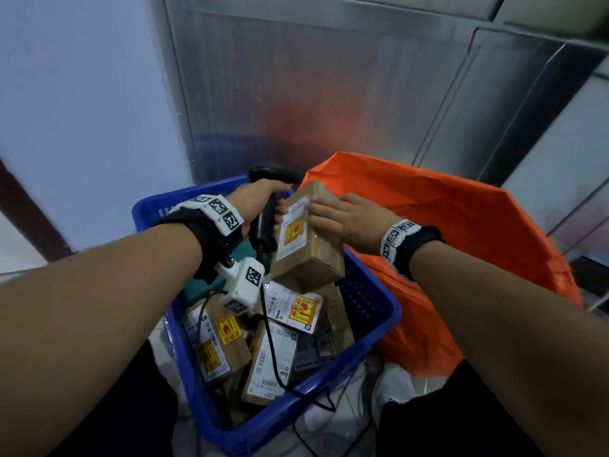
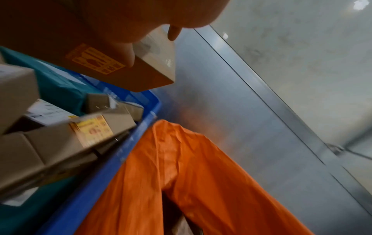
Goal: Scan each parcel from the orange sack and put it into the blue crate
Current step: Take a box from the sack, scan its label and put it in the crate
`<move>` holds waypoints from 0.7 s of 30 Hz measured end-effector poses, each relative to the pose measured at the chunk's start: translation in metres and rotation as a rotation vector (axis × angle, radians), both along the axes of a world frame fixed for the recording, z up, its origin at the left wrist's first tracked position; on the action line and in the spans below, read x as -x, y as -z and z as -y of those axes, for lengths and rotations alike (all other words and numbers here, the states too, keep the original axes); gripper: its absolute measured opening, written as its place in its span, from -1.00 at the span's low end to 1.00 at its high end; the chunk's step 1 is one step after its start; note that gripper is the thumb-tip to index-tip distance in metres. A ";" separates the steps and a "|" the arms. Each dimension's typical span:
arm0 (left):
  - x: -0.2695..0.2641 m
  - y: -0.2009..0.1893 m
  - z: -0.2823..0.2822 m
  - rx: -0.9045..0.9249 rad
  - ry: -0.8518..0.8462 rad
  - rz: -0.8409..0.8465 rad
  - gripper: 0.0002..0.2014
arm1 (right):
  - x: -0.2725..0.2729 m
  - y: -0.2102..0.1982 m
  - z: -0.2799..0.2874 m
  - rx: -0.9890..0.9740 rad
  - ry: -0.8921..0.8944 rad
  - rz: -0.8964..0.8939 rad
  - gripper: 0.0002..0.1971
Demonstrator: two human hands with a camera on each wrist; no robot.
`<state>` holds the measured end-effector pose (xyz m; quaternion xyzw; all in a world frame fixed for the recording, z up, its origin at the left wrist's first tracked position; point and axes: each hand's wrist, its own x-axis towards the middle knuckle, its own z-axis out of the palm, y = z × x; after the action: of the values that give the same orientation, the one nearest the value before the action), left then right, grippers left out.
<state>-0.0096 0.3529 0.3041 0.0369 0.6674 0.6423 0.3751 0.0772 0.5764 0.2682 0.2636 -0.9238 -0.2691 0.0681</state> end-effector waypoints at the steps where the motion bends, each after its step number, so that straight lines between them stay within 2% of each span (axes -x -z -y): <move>1: 0.004 -0.004 -0.002 -0.017 -0.016 -0.009 -0.63 | 0.006 0.001 0.010 0.000 -0.057 -0.004 -0.20; 3: 0.012 -0.009 -0.003 -0.035 -0.051 -0.039 -0.64 | 0.012 0.005 0.035 0.083 -0.062 -0.026 -0.26; 5: 0.014 -0.011 -0.007 -0.050 -0.075 -0.048 -0.66 | 0.012 0.008 0.052 0.153 0.083 0.011 -0.21; 7: 0.014 -0.010 -0.016 -0.072 -0.071 -0.026 -0.66 | 0.011 0.005 0.050 0.198 0.260 0.150 -0.16; 9: 0.009 -0.011 -0.033 -0.085 -0.045 0.019 -0.65 | 0.010 -0.006 0.035 0.267 0.411 0.281 -0.24; 11: 0.005 -0.013 -0.061 -0.096 -0.043 0.060 -0.64 | 0.014 -0.020 0.004 0.290 0.578 0.349 -0.37; 15: 0.004 -0.015 -0.135 -0.076 -0.051 0.063 -0.68 | 0.015 -0.029 -0.071 0.327 0.816 0.348 -0.57; 18: 0.015 0.003 -0.196 -0.051 -0.018 0.076 -0.70 | 0.016 -0.003 -0.136 0.377 0.977 0.367 -0.66; 21: 0.035 0.039 -0.258 0.001 0.028 0.139 -0.71 | 0.029 0.058 -0.219 0.462 1.142 0.414 -0.72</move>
<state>-0.0442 0.6113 0.2650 0.0012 0.6396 0.6376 0.4294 0.0486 0.7958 0.2098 -0.2442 -0.9467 -0.0011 -0.2103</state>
